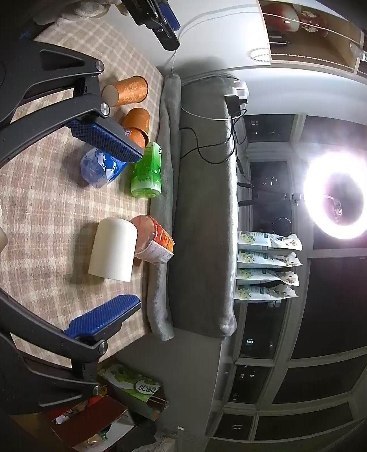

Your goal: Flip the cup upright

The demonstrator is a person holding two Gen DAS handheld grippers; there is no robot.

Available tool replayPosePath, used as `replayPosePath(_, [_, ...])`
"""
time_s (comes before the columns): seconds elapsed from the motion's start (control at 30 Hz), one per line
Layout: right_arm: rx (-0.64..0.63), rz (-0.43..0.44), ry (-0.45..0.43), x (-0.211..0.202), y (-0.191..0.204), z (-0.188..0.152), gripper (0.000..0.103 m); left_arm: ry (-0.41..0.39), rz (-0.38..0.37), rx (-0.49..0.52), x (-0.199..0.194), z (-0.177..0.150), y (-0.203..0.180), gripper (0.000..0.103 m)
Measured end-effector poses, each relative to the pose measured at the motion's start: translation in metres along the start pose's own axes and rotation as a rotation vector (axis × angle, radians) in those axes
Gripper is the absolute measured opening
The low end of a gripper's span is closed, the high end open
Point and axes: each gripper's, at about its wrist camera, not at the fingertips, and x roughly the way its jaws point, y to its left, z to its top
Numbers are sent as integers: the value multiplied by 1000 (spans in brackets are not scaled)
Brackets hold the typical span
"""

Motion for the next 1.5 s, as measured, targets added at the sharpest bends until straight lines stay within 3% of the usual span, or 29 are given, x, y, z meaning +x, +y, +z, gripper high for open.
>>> replayPosePath(1.5, [1,-2,-11,0,-2,2,97,-11,-7,3,-4,6,-2,82])
